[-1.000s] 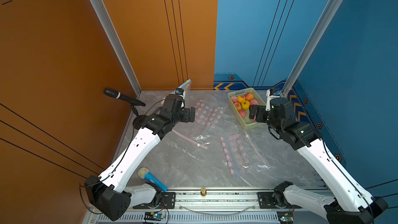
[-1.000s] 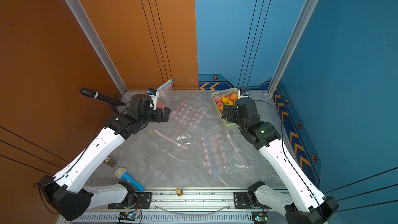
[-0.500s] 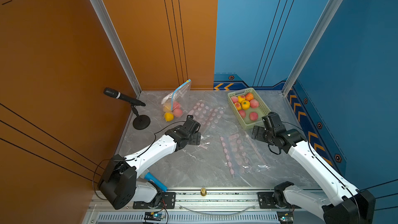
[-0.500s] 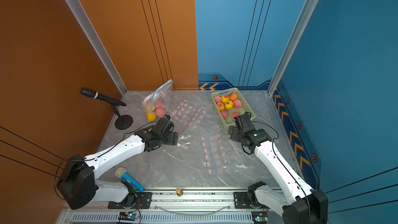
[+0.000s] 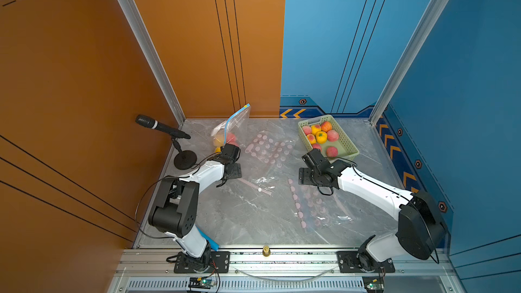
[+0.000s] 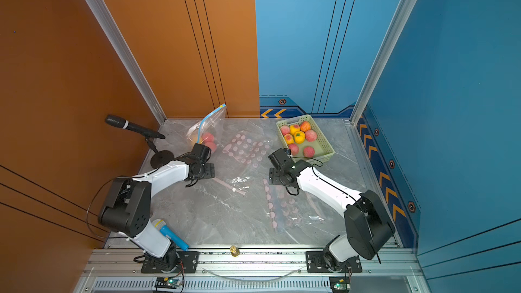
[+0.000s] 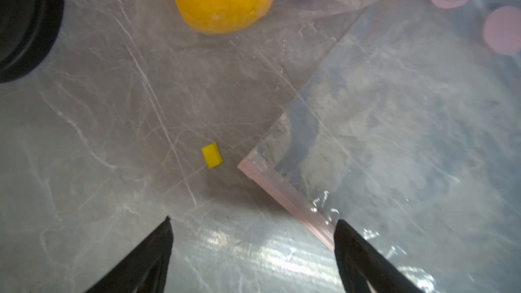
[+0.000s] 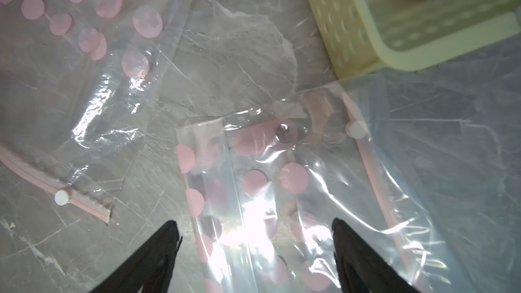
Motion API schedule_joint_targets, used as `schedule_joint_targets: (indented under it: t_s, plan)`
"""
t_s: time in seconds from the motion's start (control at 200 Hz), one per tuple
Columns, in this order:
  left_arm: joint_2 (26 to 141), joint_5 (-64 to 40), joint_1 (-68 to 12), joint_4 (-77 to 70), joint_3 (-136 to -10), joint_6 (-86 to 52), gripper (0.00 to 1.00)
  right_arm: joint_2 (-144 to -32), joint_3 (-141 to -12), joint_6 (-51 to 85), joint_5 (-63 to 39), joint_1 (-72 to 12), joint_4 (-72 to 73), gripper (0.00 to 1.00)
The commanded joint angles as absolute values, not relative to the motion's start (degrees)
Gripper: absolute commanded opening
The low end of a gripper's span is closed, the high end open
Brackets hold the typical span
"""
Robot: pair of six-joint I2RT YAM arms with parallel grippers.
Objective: Place the peach in a zip-top bag and seal the zipper
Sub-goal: Adjust the zipper food storage bag at the center of the board.
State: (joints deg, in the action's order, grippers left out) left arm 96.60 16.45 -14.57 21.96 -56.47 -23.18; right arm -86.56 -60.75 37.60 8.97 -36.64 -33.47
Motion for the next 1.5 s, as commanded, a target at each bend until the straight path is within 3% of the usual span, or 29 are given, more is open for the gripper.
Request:
schedule_joint_targets:
  t_s: [0.0,0.205,0.225,0.451,0.841,1.222,1.437,1.497]
  plan:
    - [99.6,14.7,-13.4,20.9,-60.8,-20.5,0.90,-88.2,-62.7,39.1,8.7,-37.1,-31.3,0.85]
    - [105.0,10.1,-12.9,19.9,-65.2,-19.1,0.87,-88.9,-62.3,39.2,8.7,-37.4,-30.7,0.84]
    - [105.5,9.9,-12.9,19.8,-65.5,-19.0,0.82,-88.9,-62.3,39.3,8.7,-37.4,-30.6,0.84]
    - [106.9,5.1,-12.3,19.9,-63.7,-21.3,0.64,-88.4,-62.0,39.3,9.2,-37.1,-30.7,0.82]
    - [100.0,0.3,-16.2,19.0,-55.3,-26.7,0.00,-88.2,-61.6,39.8,7.3,-36.0,-28.9,0.79]
    - [83.1,-3.7,-18.2,19.2,-51.8,-34.7,0.00,-84.9,-53.5,44.6,-1.8,-31.7,-20.7,0.76]
    - [75.4,-0.4,-19.8,22.1,-49.3,-38.4,0.00,-82.5,-48.4,48.0,-7.1,-28.9,-14.8,0.73]
    - [75.8,-0.7,-18.6,22.8,-48.7,-37.8,0.15,-82.4,-48.6,47.1,-7.2,-29.0,-14.9,0.73]
